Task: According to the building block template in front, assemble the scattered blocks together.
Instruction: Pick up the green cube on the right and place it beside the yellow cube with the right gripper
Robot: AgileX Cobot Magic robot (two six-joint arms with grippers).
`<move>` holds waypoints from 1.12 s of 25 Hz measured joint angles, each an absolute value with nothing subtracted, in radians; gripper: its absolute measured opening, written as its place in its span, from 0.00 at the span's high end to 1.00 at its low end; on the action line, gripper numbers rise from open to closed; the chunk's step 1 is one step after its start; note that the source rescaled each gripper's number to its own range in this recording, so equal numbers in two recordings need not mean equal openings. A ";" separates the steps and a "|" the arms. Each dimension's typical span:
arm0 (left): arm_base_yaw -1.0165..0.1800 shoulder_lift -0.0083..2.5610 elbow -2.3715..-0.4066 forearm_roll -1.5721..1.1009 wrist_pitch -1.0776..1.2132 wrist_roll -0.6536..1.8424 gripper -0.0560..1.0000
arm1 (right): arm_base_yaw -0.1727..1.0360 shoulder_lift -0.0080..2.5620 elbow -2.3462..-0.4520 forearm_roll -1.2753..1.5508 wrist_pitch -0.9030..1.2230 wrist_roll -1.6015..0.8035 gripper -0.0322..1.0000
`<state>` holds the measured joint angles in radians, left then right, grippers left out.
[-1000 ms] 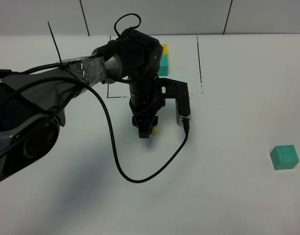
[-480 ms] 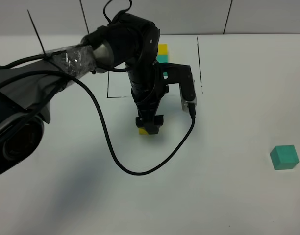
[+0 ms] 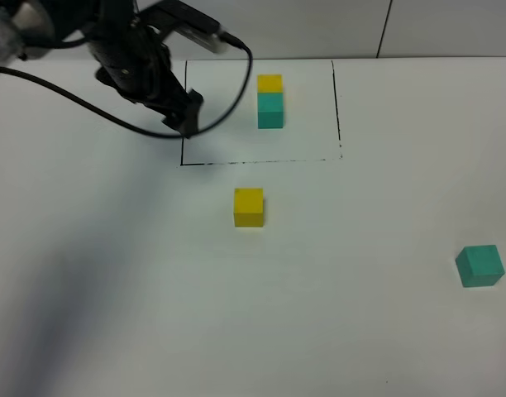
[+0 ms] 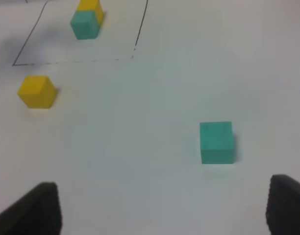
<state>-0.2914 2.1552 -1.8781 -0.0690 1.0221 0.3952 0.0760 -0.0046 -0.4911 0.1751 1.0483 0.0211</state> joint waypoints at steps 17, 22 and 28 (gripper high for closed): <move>-0.118 1.663 -1.537 0.039 1.188 0.148 0.09 | 0.076 -0.005 -0.491 0.176 1.048 0.021 0.29; -0.118 1.386 -1.284 0.115 1.136 0.046 0.11 | 0.076 -0.005 -0.491 0.176 1.048 0.021 0.29; -0.118 1.043 -0.962 0.133 1.117 -0.061 0.12 | 0.076 -0.005 -0.491 0.176 1.048 0.021 0.29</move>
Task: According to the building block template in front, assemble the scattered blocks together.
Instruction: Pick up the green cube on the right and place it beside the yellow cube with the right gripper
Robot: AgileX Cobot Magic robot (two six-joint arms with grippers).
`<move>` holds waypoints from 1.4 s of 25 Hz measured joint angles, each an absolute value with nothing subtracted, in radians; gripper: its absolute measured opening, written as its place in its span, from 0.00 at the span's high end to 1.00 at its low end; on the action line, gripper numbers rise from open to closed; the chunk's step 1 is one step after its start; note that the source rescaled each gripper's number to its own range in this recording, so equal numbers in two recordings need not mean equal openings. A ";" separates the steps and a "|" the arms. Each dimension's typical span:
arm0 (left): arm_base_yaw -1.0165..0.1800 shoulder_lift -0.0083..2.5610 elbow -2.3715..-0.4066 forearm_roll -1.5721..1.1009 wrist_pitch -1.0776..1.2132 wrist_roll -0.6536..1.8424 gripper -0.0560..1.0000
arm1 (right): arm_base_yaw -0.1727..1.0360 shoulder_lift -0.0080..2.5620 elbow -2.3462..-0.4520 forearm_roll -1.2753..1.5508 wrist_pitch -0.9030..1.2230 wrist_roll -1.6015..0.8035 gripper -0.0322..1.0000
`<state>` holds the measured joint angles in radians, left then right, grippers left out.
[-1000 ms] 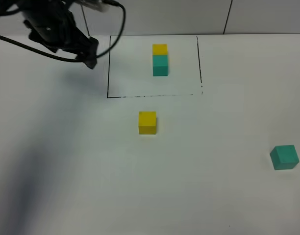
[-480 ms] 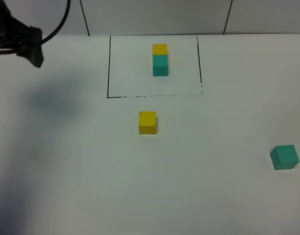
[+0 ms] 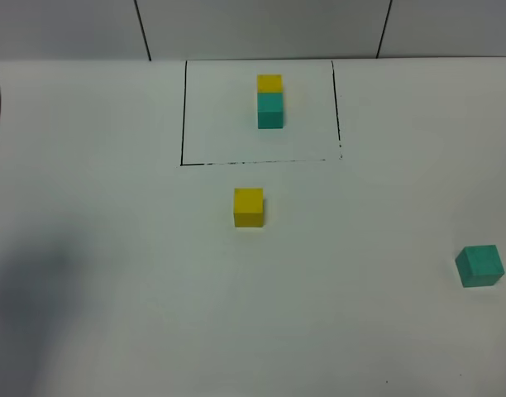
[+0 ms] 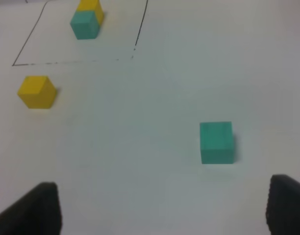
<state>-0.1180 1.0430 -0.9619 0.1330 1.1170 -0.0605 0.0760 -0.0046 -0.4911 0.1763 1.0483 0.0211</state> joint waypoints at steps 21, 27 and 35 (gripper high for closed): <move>-0.118 0.097 -0.514 -0.015 1.041 0.050 0.15 | 0.076 -0.005 -0.491 0.176 1.048 0.021 0.29; -0.118 0.023 -0.502 -0.019 1.049 0.051 0.18 | 0.076 -0.005 -0.491 0.176 1.048 0.021 0.29; -0.118 -0.005 -0.502 -0.019 1.051 0.049 0.31 | 0.076 -0.005 -0.491 0.176 1.048 0.021 0.29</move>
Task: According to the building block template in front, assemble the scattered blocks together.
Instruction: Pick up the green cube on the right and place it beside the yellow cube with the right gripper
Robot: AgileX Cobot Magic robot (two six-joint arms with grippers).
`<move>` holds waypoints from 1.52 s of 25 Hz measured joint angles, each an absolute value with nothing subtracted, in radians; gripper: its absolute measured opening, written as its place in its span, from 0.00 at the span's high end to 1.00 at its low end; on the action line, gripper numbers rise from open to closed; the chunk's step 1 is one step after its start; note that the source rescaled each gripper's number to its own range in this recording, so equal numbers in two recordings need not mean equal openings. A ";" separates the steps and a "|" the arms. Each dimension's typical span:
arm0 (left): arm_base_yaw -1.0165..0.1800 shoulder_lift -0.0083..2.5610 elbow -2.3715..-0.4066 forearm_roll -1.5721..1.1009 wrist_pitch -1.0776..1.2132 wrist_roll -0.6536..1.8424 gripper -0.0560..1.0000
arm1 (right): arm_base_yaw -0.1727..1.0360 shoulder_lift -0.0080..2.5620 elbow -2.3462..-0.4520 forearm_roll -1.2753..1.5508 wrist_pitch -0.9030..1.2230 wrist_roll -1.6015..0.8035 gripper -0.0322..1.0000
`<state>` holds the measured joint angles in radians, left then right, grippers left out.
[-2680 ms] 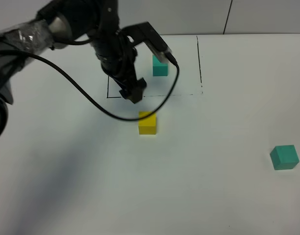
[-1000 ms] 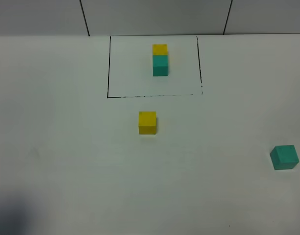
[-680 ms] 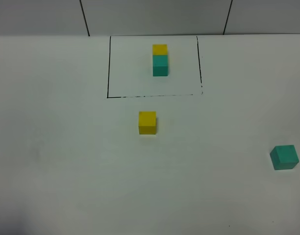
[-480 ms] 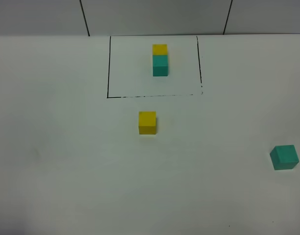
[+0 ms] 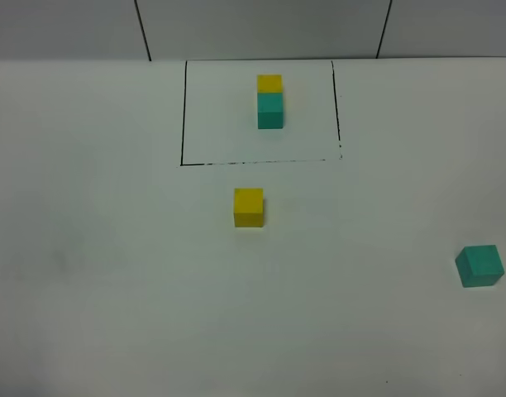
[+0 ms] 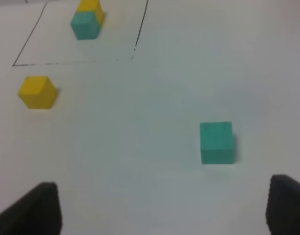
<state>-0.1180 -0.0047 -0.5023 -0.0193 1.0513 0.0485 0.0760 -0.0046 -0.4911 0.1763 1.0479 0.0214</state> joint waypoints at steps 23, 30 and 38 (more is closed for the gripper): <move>-0.024 -0.005 -0.502 -0.049 1.051 -0.027 0.55 | 0.076 -0.005 -0.491 0.176 1.047 0.021 0.29; -0.024 -0.005 -0.502 -0.049 1.051 -0.027 0.55 | 0.076 -0.005 -0.491 0.176 1.047 0.021 0.29; -0.024 -0.005 -0.502 -0.049 1.051 -0.027 0.55 | 0.076 -0.005 -0.491 0.176 1.047 0.021 0.29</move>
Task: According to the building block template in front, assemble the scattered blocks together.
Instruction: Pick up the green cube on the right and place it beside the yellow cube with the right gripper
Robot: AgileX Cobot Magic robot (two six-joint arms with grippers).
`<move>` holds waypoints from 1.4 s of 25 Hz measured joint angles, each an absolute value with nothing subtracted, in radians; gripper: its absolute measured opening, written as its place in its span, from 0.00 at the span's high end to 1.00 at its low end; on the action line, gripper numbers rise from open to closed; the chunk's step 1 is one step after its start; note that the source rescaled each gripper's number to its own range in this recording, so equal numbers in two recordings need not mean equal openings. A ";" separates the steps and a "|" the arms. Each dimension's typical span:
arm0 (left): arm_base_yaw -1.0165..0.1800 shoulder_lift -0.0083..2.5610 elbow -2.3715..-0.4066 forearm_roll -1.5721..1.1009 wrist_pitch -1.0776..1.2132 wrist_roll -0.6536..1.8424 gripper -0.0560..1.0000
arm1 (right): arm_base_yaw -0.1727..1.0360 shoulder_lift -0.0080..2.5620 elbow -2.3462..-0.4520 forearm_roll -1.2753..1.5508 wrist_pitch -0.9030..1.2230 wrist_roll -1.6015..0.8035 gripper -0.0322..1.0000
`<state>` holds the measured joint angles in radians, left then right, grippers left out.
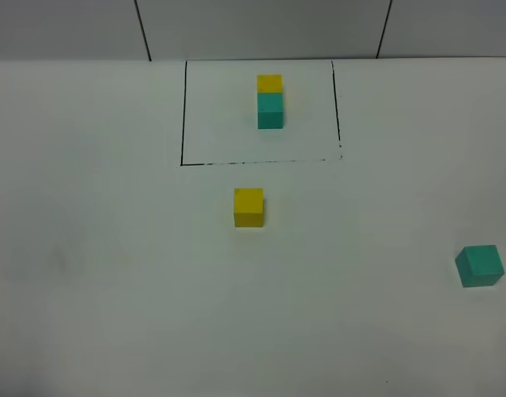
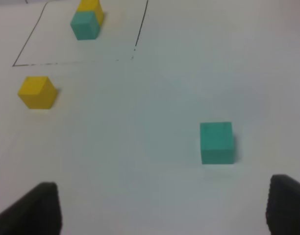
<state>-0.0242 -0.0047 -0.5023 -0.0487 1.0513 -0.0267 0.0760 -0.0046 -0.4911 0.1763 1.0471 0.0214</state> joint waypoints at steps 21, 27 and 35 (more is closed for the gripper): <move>-0.024 -0.003 -0.502 -0.049 1.051 -0.027 0.55 | 0.076 0.131 -0.547 0.196 1.085 0.045 0.29; -0.024 -0.003 -0.502 -0.049 1.051 -0.027 0.55 | 0.076 0.566 -0.560 0.150 1.019 0.030 0.29; -0.024 -0.003 -0.502 -0.049 1.051 -0.027 0.55 | 0.076 1.231 -0.640 0.148 0.755 -0.025 0.24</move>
